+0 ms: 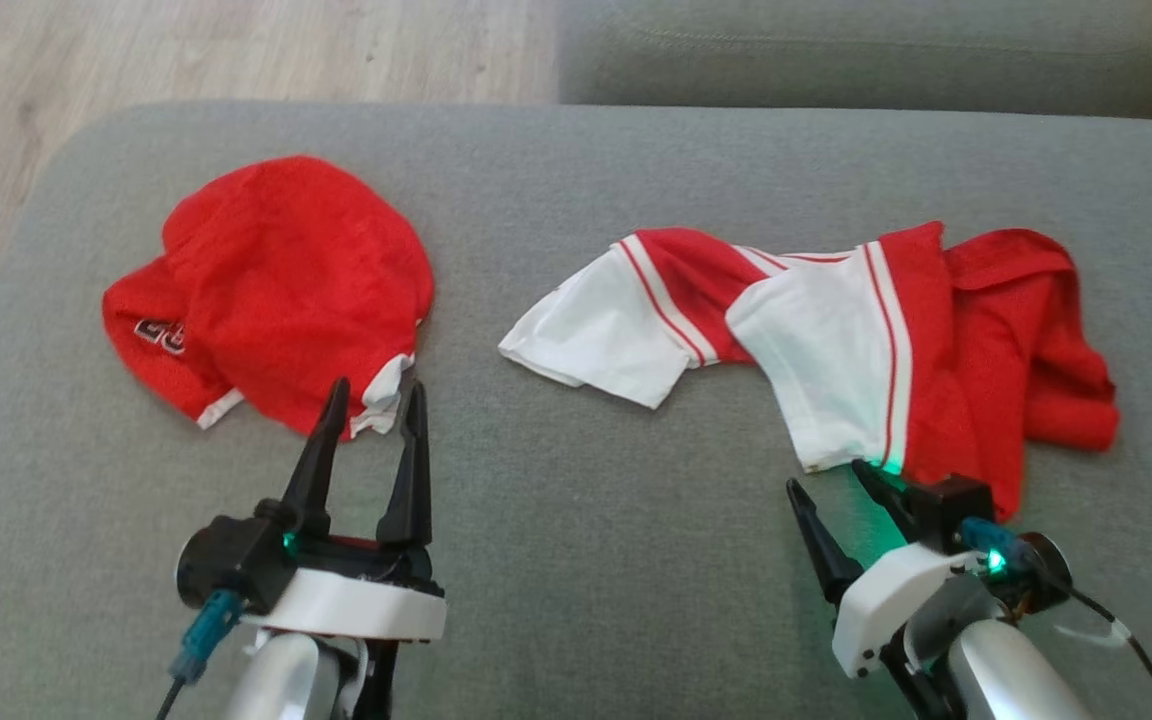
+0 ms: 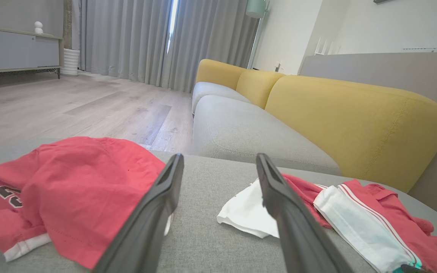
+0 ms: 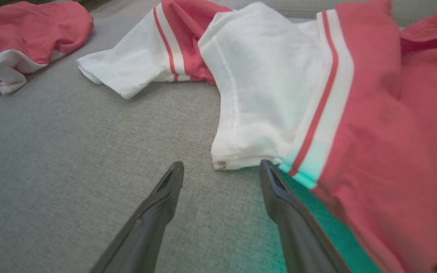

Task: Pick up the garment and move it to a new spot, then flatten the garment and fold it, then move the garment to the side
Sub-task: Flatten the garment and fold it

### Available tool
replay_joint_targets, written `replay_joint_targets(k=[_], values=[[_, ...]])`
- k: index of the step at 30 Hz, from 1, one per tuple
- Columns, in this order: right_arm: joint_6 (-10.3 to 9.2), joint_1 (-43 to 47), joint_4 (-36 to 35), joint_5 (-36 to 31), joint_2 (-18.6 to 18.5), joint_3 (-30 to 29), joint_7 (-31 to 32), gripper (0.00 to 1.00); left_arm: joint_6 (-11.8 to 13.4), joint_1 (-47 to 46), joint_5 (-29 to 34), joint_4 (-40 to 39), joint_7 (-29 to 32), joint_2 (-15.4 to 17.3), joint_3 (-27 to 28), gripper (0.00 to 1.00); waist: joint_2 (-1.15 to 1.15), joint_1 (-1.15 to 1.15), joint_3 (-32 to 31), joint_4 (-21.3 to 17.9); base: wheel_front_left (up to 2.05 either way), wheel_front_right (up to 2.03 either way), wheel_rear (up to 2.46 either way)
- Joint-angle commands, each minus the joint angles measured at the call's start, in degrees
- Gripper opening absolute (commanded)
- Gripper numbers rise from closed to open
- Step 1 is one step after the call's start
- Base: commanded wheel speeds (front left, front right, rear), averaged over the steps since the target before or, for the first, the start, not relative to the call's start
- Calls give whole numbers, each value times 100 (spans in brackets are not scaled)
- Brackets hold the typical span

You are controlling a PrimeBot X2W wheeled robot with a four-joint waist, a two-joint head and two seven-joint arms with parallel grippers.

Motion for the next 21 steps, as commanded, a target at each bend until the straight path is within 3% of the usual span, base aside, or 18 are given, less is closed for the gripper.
replay_joint_targets(k=[1, 13, 14, 15, 16, 17, 21], values=[[-4, -293, -75, -46, -30, 112, -18, 100, 15, -253, -40, -164, -54, 40, 125, 100, 0, 0, 69, 79, 0, 0, 0], [-4, -753, 697, -218, 39, -110, -136, 100, 33, -392, -137, -177, -54, 40, 22, 100, 0, 0, 421, 385, 0, 0, 0], [-4, -779, 745, -216, 49, -107, -150, 95, 34, -399, -137, -176, -54, 40, 22, 100, 0, 0, 429, 386, 0, 0, 0], [-4, -805, 792, -211, 59, -110, -168, 68, 36, -406, -135, -173, -54, 40, 24, 100, 0, 0, 433, 383, 0, 0, 0], [-4, -832, 838, -208, 69, -112, -188, 24, 38, -413, -131, -168, -54, 40, 27, 100, 0, 0, 434, 377, 0, 0, 0], [-4, -858, 882, -208, 77, -110, -210, 0, 40, -421, -124, -160, -54, 40, 29, 100, 0, 0, 431, 370, 0, 0, 0], [-4, -926, 1002, -157, 117, -65, -362, 0, 53, -420, -94, -126, -54, 40, 56, 100, 0, 0, 341, 292, 0, 0, 0]])
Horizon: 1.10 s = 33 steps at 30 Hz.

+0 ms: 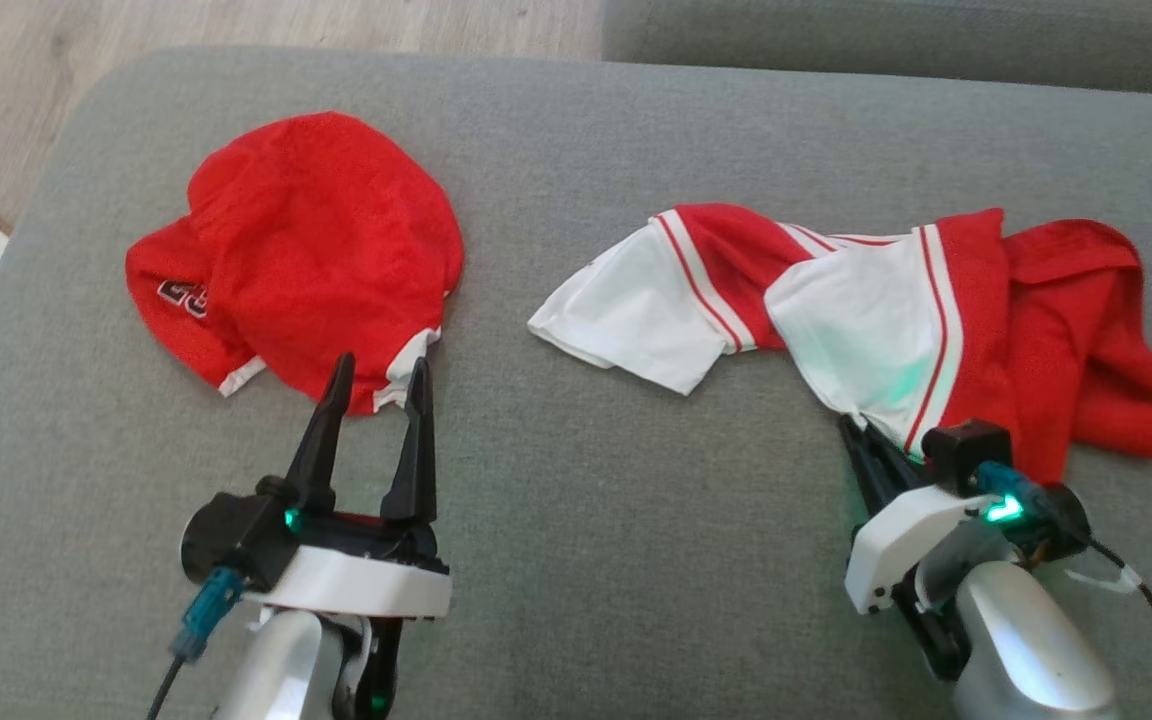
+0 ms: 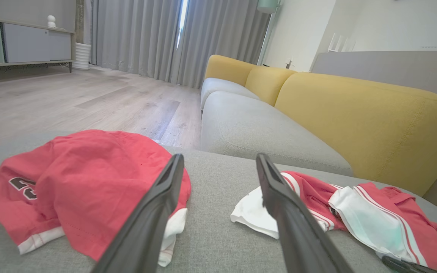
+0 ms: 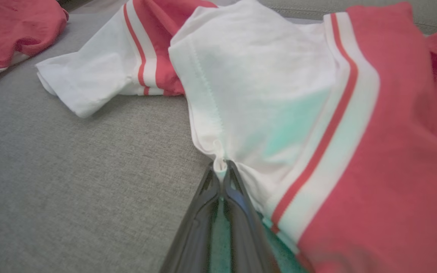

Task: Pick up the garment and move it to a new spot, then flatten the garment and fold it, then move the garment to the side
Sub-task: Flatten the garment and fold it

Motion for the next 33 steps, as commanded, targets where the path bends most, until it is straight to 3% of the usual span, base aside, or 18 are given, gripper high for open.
replay_joint_targets(k=[1, 6, 11, 17, 22, 27, 33], values=[[-4, -85, -63, 58, 107, 164, -82, 0, 42, -186, 29, -149, -54, 40, 180, 100, 0, 0, -74, -67, 0, 0, 0], [-4, -108, -373, 172, 134, 0, -370, 0, 40, -89, 79, -145, -54, 40, 259, 100, 0, 0, -282, -236, 0, 0, 0], [-4, -23, -1257, 267, 56, -304, -377, 0, 48, 29, 108, -164, -54, 40, 310, 100, 0, 0, -459, -348, 0, 0, 0], [-4, -117, -2489, 180, -204, -688, 68, 0, 53, 55, 81, -214, -54, 40, 279, 100, 0, 0, -452, -329, 0, 0, 0], [-4, -511, -2906, -8, -456, -859, 426, 0, 42, 8, 42, -247, -54, 40, 184, 100, 0, 0, -315, -198, 0, 0, 0], [-4, -1479, -2782, -23, -921, -746, 743, 0, 26, -154, -31, -255, -54, 40, 55, 100, 0, 0, 2, 115, 0, 0, 0], [-4, -3031, -1833, -69, -1727, -226, 839, 0, 8, -405, -202, -245, -54, 40, -238, 100, 0, 0, 525, 742, 0, 0, 0]])
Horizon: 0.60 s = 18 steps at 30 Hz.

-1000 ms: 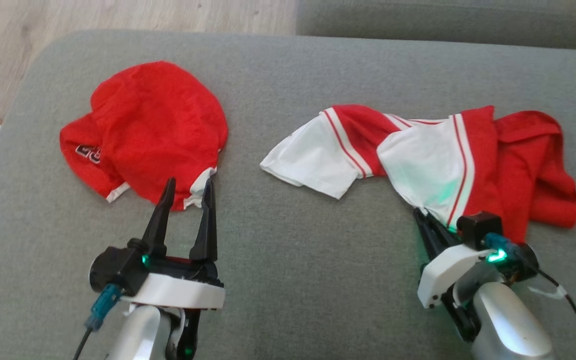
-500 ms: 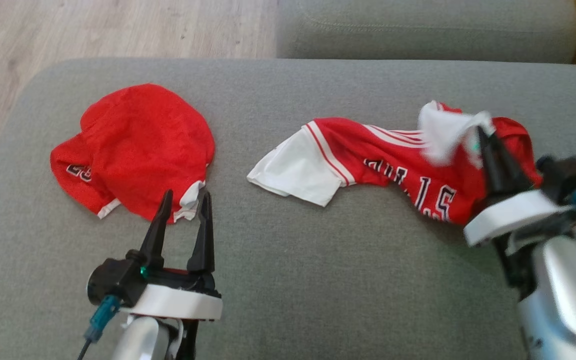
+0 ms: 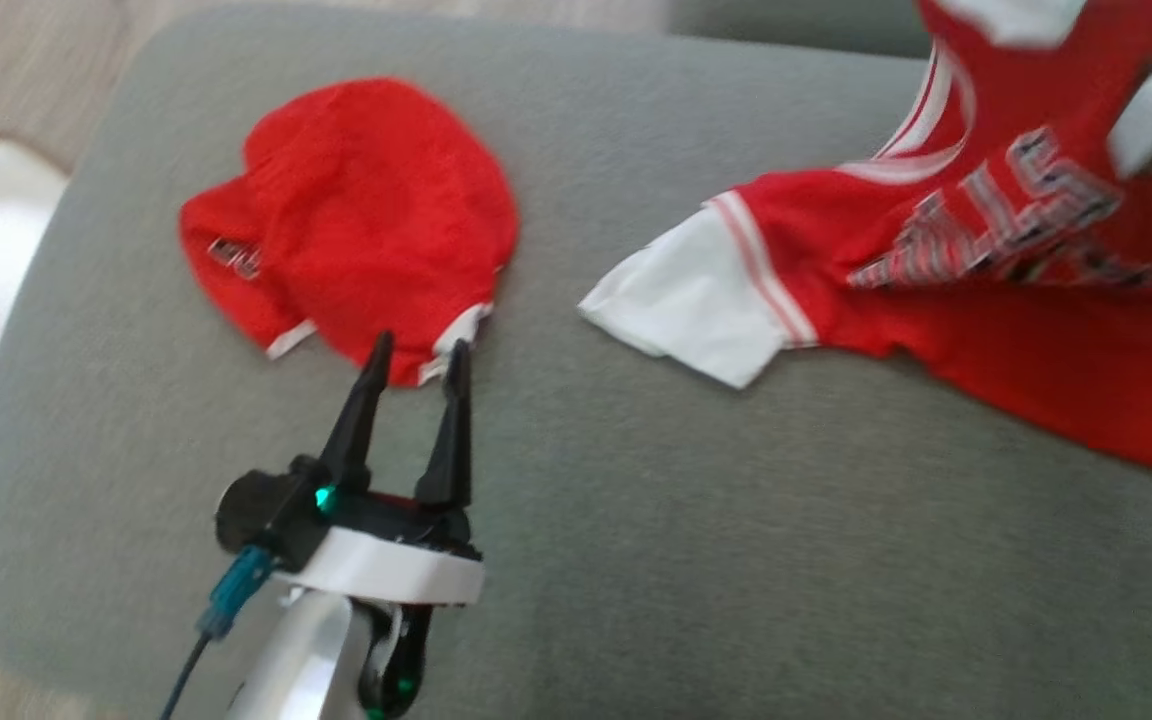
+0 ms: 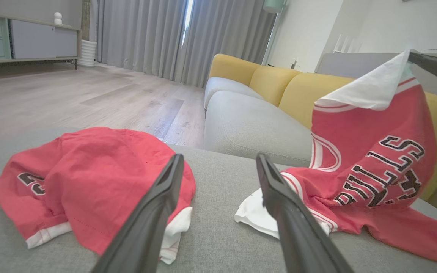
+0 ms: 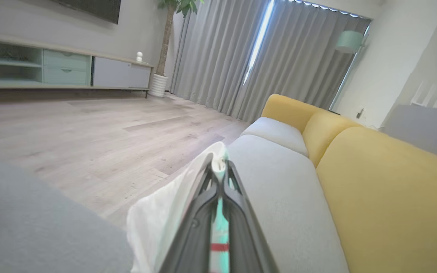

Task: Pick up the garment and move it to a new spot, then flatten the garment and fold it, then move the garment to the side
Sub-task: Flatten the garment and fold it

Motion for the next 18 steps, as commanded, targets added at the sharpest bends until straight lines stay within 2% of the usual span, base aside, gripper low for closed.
replay_joint_targets(k=[1, 6, 10, 11, 12, 18], values=[[-4, -576, 155, -77, -271, 253, -28, 0, -22, -270, -57, -198, -54, 41, 67, 100, 0, -1, 436, 495, 0, 0, 0], [-4, -1941, 1414, -383, -759, 407, -301, 0, -29, -507, -266, -226, -54, 41, -248, 100, 0, -1, 822, 1142, 0, 0, 0], [-4, -2799, 2396, -771, -874, 206, -616, 0, -2, -612, -417, -259, -54, 41, -447, 100, 0, -1, 1001, 1498, 0, 0, 0], [-4, -2964, 2597, -897, -855, 161, -676, 20, 4, -624, -440, -267, -54, 41, -482, 100, 0, -1, 1039, 1550, 0, 0, 0], [-4, -3105, 2788, -1027, -832, 111, -725, 100, 9, -632, -453, -269, -54, 41, -513, 100, 0, -1, 1070, 1588, 0, 0, 0], [-4, -3485, 3696, -1635, -425, -44, -816, 100, 83, -645, -442, -278, -54, 41, -473, 100, 0, -1, 1154, 1475, 0, 0, 0]])
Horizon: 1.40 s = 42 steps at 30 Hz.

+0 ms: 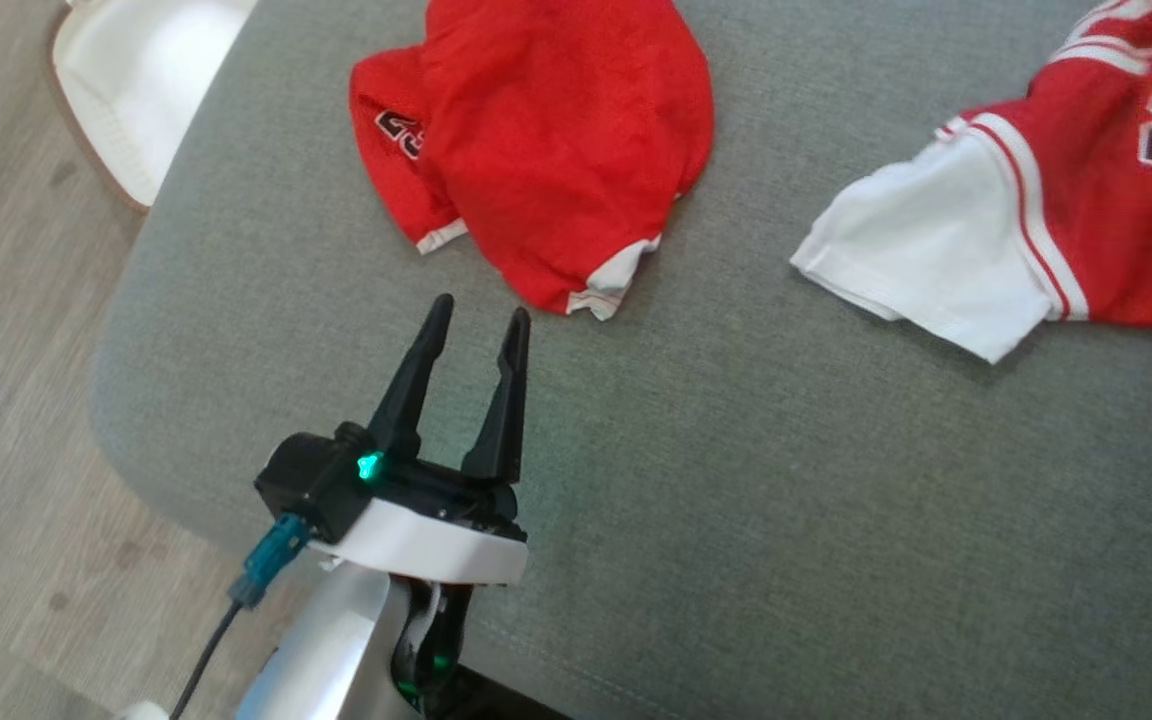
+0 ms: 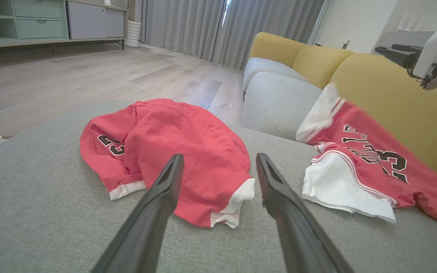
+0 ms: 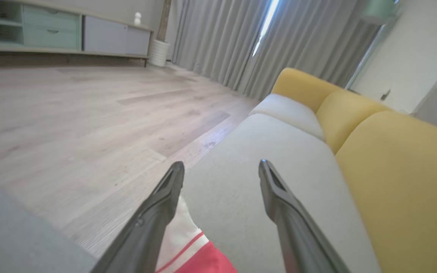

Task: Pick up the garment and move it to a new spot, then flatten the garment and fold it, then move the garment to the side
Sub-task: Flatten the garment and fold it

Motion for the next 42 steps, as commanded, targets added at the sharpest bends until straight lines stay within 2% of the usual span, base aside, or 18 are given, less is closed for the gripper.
replay_joint_targets(k=[1, 10, 11, 16, 22, 26, 29, 30, 34, 38, 42], values=[[-4, -104, 33, -128, 261, 85, -85, 100, 33, -202, -16, -186, -54, 50, 264, 100, 0, -2, 9, -135, 0, 0, 0], [-4, 423, 562, 232, 741, 49, -857, 100, 35, -235, 209, -212, -54, 50, 742, 100, 0, -2, -483, -1059, 0, 0, 0], [-4, 423, 562, 232, 741, 49, -857, 100, 35, -235, 209, -212, -54, 50, 742, 100, 0, -2, -483, -1059, 0, 0, 0], [-4, 1114, 286, 865, 992, 58, -1155, 100, 14, -93, 397, -207, -54, 50, 1074, 100, 0, -2, -932, -1655, 0, 0, 0], [-4, 2391, -787, 1763, 1246, 11, -1210, 100, -11, 175, 551, -246, -54, 50, 1393, 100, 0, -2, -1443, -2246, 0, 0, 0], [-4, 3561, -1771, 2030, 1443, -145, -1214, 100, -8, 366, 593, -273, -54, 50, 1538, 100, 0, -2, -1740, -2529, 0, 0, 0], [-4, 4456, -2506, 2024, 1708, -382, -1215, 100, -3, 479, 608, -285, -54, 50, 1582, 100, 0, -2, -1902, -2676, 0, 0, 0], [-4, 5034, -2935, 1935, 1945, -461, -1213, 100, -4, 558, 597, -270, -54, 50, 1564, 100, 0, -2, -1985, -2752, 0, 0, 0], [-4, 6052, -3635, 1793, 2279, -486, -1159, 100, -4, 690, 614, -203, -54, 50, 1493, 100, 0, -2, -2100, -2856, 0, 0, 0], [-4, 6645, -4110, 1690, 2421, -577, -1081, 100, -5, 762, 653, -150, -54, 50, 1486, 100, 0, -2, -2093, -2933, 0, 0, 0], [-4, 6813, -4469, 1674, 2471, -653, -985, 100, -26, 710, 728, -112, -54, 50, 1507, 100, 0, -2, -1963, -2974, 0, 0, 0]])
